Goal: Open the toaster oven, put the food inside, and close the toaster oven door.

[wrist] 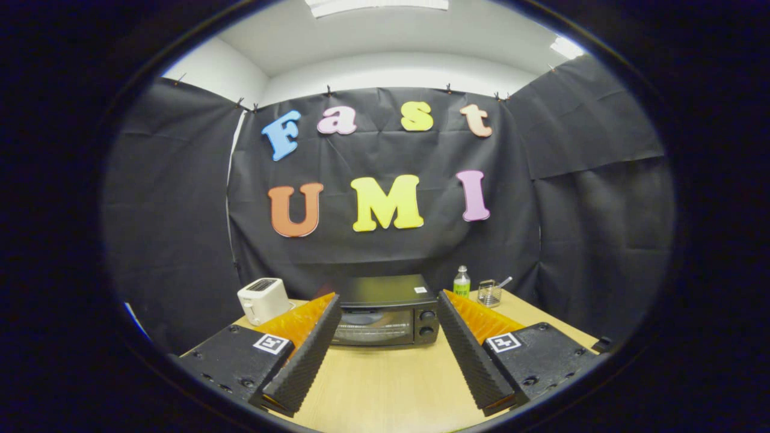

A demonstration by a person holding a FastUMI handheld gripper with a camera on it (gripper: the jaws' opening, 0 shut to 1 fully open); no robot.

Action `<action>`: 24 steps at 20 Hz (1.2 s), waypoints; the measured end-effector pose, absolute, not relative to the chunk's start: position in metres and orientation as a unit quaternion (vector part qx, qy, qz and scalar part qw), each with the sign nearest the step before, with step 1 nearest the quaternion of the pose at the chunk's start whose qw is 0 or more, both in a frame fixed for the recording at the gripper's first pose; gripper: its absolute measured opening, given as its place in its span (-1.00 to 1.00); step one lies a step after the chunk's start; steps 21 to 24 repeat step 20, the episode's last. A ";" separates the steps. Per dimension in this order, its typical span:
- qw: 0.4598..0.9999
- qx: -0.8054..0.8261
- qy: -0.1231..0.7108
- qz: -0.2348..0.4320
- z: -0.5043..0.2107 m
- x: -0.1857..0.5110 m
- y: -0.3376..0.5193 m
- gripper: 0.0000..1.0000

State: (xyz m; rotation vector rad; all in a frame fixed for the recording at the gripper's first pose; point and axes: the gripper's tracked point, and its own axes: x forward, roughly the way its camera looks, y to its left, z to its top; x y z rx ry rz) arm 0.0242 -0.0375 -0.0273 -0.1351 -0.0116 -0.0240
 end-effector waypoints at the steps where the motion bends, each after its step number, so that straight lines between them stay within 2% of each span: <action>1: 0.998 -0.067 -0.013 -0.010 -0.021 0.015 -0.037 1.00; 6: 0.997 -0.069 -0.037 0.011 0.006 -0.019 -0.026 1.00; 13: 0.995 -0.081 -0.036 0.042 -0.001 -0.046 -0.006 1.00; 24: 0.995 -0.079 -0.026 0.049 -0.010 -0.046 -0.004 1.00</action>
